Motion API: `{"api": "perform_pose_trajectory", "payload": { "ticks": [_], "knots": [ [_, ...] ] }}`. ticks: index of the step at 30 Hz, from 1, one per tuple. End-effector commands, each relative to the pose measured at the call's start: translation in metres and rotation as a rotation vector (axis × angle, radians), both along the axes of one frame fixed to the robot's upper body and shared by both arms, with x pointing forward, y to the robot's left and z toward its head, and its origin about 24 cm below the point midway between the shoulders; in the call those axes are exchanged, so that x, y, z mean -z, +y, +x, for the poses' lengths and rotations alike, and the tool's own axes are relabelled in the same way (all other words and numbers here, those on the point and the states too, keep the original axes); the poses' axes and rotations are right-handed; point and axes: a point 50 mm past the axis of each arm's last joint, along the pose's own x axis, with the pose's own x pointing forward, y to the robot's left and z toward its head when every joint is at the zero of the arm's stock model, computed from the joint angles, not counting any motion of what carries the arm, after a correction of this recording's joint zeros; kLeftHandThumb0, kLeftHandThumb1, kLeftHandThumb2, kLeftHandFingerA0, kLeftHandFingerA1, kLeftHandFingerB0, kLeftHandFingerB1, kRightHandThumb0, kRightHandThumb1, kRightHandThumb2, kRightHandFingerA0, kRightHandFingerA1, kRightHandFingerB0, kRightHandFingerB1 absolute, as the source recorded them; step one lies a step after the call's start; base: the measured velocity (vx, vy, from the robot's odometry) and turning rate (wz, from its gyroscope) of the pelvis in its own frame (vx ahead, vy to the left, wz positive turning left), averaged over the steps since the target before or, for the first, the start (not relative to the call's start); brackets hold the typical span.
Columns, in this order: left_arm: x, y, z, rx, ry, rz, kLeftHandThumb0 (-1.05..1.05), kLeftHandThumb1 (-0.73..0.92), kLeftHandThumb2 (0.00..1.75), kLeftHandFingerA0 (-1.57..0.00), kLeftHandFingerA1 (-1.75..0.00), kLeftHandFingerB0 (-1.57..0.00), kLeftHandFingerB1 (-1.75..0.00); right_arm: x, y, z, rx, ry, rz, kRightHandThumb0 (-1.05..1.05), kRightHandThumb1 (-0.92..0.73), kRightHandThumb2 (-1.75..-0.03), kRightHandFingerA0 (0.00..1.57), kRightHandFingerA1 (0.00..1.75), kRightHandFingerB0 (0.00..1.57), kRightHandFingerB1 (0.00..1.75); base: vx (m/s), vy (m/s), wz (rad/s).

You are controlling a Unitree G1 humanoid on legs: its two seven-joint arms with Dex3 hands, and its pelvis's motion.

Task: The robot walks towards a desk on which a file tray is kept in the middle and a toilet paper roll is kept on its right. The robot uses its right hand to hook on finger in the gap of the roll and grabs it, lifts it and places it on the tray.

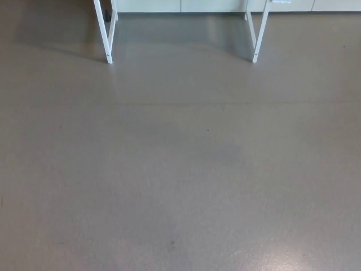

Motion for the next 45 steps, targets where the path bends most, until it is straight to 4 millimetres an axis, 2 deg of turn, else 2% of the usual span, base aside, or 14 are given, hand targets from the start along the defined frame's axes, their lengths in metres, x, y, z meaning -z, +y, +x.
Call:
{"api": "perform_pose_trajectory", "payload": {
  "ticks": [1,13,21,29,38,45],
  "knots": [
    [-0.0087,0.0061,0.0053,0.032,-0.049,-0.042,-0.76,0.92,0.67,-0.01,-0.86,-0.01,-0.76,-0.0084,-0.0047,0.0023,-0.036,-0.048,0.055,-0.73,-0.46,-0.88,0.05,0.51,0.03,0.27,0.0,0.0,0.0],
    [-0.0087,0.0067,0.0051,0.034,-0.05,-0.047,-0.76,0.92,0.67,-0.01,-0.86,-0.01,-0.76,-0.0085,-0.0051,0.0019,-0.039,-0.051,0.061,-0.73,-0.46,-0.88,0.05,0.51,0.03,0.27,-0.02,-0.016,0.05],
    [-0.0086,0.0066,0.006,0.034,-0.051,-0.048,-0.76,0.92,0.67,-0.01,-0.86,-0.01,-0.76,-0.0088,-0.0052,0.0027,-0.039,-0.052,0.061,-0.73,-0.46,-0.88,0.05,0.51,0.03,0.27,0.1,0.218,-0.12],
    [-0.0074,0.0059,0.0047,0.032,-0.047,-0.05,-0.76,0.92,0.67,-0.01,-0.86,-0.01,-0.76,-0.0091,-0.0058,0.0021,-0.04,-0.049,0.06,-0.73,-0.46,-0.88,0.05,0.51,0.03,0.27,0.25,0.089,0.07],
    [-0.0074,0.0059,0.0047,0.032,-0.047,-0.051,-0.76,0.92,0.67,-0.01,-0.86,-0.01,-0.76,-0.0091,-0.0058,0.0021,-0.04,-0.049,0.06,-0.73,-0.46,-0.88,0.05,0.51,0.03,0.27,0.34,-0.153,0.33],
    [-0.0073,0.0059,0.0046,0.032,-0.048,-0.051,-0.76,0.92,0.67,-0.01,-0.86,-0.01,-0.76,-0.0091,-0.0058,0.0021,-0.04,-0.049,0.06,-0.73,-0.46,-0.88,0.05,0.51,0.03,0.27,0.33,-0.066,-0.04]
  ]
}}
